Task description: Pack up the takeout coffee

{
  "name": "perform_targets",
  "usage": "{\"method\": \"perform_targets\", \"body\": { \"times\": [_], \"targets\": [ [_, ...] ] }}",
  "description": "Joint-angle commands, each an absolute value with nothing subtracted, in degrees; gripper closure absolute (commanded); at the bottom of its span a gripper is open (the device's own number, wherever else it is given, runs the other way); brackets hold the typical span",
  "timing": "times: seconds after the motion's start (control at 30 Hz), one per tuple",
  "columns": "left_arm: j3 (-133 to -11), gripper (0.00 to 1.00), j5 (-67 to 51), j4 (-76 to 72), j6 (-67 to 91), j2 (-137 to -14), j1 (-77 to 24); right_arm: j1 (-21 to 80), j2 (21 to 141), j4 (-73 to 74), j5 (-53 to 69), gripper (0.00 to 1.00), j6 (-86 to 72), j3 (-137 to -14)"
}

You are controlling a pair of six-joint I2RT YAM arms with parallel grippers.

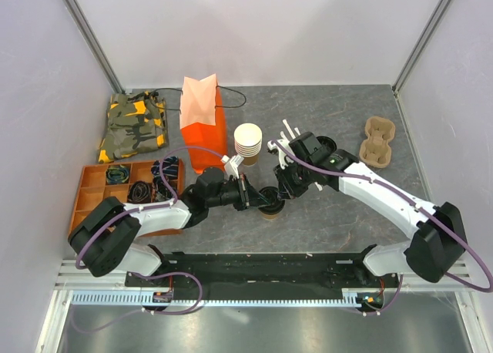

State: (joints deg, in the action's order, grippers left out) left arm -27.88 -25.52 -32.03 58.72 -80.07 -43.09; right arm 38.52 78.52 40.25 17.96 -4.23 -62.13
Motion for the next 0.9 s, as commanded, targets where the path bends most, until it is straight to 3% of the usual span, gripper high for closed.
{"method": "perform_targets", "body": {
  "times": [0.0,0.23,0.63,0.87],
  "targets": [
    [-27.42,0.98,-22.24,-27.43,56.43,-79.89,-42.71,38.85,75.94,41.66,20.39,0.76,-3.43,-65.56],
    [-27.42,0.98,-22.32,-27.25,56.34,-80.24,-42.71,38.85,75.76,43.24,16.62,0.76,-3.16,-68.91],
    [-26.81,0.98,-21.45,-26.19,56.51,-80.68,-42.71,38.85,82.79,37.1,17.22,0.82,-4.83,-57.05],
    [-26.81,0.98,-21.01,-25.4,56.87,-81.47,-42.63,38.94,83.85,39.29,16.61,0.88,-3.69,-58.36]
  ]
}}
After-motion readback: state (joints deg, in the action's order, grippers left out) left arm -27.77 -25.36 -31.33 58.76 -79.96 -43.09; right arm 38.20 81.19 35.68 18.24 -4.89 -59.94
